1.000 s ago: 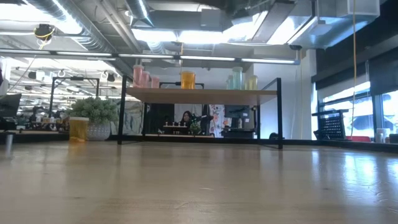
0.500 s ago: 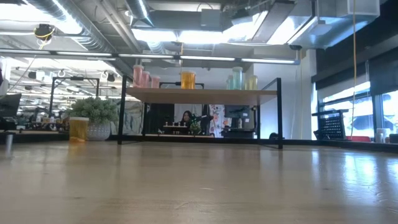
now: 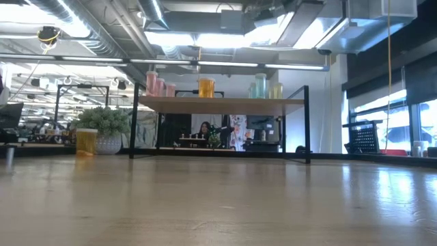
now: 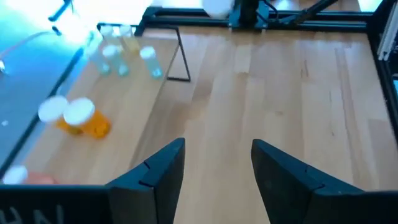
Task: Pick and place medicine bottles onto shelf by color
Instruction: Put the yellow medicine bottle on the shelf, aligned with the other yellow medicine bottle
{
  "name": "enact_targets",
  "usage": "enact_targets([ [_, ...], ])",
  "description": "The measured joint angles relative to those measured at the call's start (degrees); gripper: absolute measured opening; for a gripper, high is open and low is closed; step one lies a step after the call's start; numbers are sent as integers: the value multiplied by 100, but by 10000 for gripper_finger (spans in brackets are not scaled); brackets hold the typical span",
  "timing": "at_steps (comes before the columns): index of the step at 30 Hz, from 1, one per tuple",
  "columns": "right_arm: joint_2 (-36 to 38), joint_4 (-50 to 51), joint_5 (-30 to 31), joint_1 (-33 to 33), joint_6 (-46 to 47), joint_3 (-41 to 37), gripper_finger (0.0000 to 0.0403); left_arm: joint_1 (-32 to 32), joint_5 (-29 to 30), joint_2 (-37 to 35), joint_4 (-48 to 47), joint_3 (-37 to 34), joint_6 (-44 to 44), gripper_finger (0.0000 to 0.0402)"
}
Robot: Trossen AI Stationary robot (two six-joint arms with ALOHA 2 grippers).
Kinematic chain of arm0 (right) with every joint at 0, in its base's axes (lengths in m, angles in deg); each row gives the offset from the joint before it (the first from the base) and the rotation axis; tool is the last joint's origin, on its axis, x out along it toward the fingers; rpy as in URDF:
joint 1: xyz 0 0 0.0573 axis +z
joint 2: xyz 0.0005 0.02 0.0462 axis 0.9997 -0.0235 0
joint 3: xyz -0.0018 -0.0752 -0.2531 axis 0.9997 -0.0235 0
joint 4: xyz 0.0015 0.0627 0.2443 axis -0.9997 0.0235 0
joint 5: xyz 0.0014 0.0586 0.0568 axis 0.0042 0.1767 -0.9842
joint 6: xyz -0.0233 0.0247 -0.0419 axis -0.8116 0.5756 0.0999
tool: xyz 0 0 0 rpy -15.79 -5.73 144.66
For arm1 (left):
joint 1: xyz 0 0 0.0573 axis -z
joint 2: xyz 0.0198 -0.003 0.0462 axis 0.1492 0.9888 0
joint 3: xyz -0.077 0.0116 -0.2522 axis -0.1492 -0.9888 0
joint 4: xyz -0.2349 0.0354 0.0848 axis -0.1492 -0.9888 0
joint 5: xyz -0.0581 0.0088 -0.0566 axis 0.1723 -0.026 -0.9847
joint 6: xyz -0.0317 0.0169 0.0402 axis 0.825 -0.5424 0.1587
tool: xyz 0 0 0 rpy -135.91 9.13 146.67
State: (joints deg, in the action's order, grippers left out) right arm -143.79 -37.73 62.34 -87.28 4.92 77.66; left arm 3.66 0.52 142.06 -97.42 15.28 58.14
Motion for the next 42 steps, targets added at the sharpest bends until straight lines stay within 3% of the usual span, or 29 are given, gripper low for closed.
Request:
enact_targets([
  [13,-822,-1087,-841,0,-447,0,119,-303,-16,669,763,0,-890,180],
  [20,-956,-1116,-850,2,-415,0,119,-333,-36,807,1088,-4,-1107,180],
  [31,-956,-1140,-850,6,-426,0,119,-351,-659,835,1437,-1,-1044,180],
  [42,-956,-1142,-850,6,-426,0,119,-387,-664,933,1408,-2,-1038,180],
])
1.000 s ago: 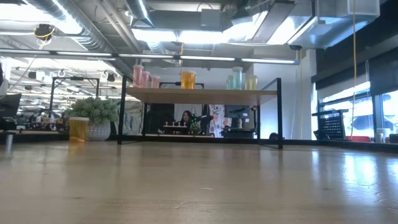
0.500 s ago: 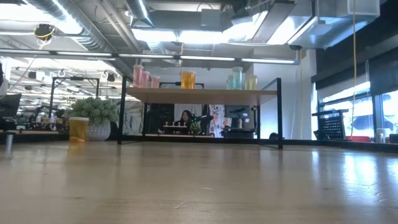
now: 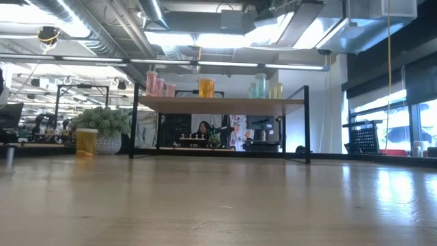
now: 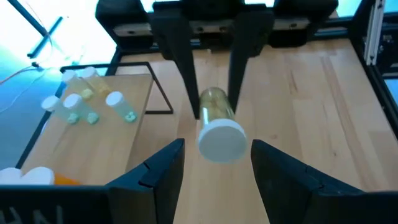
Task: Pick and place medicine bottles onto shelf by color
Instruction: Put the yellow medicine bottle on the shelf, aligned with the other yellow medicine bottle
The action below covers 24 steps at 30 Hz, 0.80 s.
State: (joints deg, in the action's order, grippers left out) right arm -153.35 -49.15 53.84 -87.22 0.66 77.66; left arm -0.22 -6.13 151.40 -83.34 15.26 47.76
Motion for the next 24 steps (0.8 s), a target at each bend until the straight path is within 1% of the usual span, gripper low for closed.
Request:
enact_targets([
  [10,0,-9,0,0,2,0,119,0,2,-10,17,0,39,180],
  [16,0,-9,0,0,0,0,119,-11,8,140,56,4,38,180],
  [24,-4,-10,0,0,14,0,119,-15,68,276,106,-4,-306,180],
])
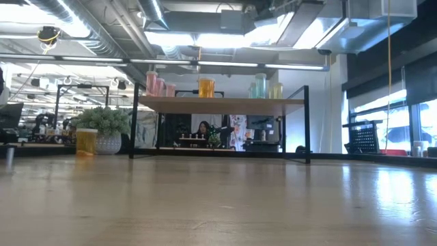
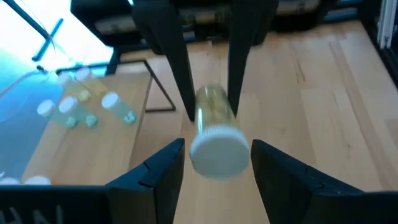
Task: Pick and place medicine bottles onto shelf by color
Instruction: Put the yellow medicine bottle on the shelf, aligned with the other yellow medicine bottle
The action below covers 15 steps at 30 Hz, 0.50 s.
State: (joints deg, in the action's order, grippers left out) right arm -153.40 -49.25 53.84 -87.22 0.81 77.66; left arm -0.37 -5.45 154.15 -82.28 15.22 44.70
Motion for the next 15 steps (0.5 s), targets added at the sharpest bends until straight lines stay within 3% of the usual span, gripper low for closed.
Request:
enact_targets([
  [5,0,1,0,-1,3,0,119,0,4,-7,92,4,-4,170],
  [15,0,-2,2,-2,5,0,119,-7,13,-7,120,4,-13,106],
])
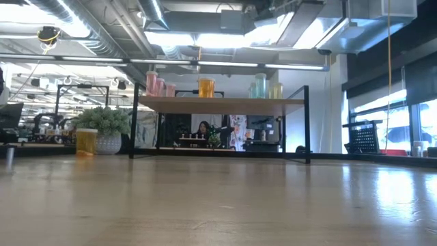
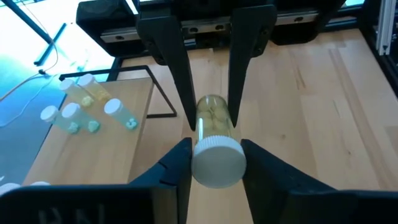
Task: Pick and place medicine bottles onto shelf by color
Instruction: Put the yellow medicine bottle on the shelf, aligned with the other yellow medicine bottle
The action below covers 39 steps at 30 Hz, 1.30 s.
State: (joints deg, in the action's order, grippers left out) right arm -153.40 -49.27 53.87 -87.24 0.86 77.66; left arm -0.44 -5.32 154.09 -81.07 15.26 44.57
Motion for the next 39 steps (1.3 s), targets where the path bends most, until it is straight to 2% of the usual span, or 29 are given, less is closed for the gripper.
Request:
enact_targets([
  [16,0,1,5,1,24,0,121,0,-9,0,-2,0,2,102],
  [28,10,3,7,0,17,0,189,0,-20,0,-8,0,4,102],
  [33,183,143,9,-1,6,-2,194,2,-81,0,-59,0,12,102],
  [39,591,810,7,-1,165,-2,194,-44,-115,-3,-71,0,9,102],
])
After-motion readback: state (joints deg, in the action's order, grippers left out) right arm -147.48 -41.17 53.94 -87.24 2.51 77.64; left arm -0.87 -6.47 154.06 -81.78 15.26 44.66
